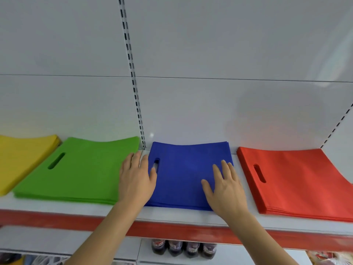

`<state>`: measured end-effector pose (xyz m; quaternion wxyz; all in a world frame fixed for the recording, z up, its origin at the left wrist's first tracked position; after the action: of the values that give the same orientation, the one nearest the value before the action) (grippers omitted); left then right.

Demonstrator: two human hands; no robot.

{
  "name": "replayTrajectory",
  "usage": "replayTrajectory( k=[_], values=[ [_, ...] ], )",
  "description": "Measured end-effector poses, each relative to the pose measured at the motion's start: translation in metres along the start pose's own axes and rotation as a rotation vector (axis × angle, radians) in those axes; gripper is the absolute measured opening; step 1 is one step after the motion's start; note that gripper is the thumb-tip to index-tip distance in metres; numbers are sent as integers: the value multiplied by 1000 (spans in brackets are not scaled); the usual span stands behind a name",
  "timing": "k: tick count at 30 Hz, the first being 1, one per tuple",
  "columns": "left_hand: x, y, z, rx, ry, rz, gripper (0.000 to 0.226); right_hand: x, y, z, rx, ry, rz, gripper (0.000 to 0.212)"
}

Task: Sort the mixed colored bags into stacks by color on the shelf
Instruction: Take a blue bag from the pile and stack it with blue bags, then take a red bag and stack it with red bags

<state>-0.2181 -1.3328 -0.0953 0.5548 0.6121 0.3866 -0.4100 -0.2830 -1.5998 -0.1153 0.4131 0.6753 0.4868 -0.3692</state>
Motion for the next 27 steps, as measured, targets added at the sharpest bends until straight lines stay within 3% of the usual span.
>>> replayTrajectory(
  k=[10, 17, 27],
  values=[
    [-45, -56, -154, -178, 13, 20, 64, 36, -26, -179, -334, 92, 44, 76],
    [-59, -128, -322, -401, 56, 35, 61, 109, -67, -345, -565, 207, -33, 75],
    [-51, -185, -499, -655, 129, 14, 64, 207, -79, -545, -860, 294, -150, 71]
  ],
)
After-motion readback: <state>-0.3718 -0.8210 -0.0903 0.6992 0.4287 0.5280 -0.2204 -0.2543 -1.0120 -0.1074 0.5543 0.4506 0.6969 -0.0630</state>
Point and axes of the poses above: each hand's wrist, its own y-axis towards the middle knuckle, its own x-axis out of the palm, z = x × y, the point moved 3 cm from there along y, towards the middle knuckle, and after that the axes turned 11 degrees about y, right-handed, at the moved point
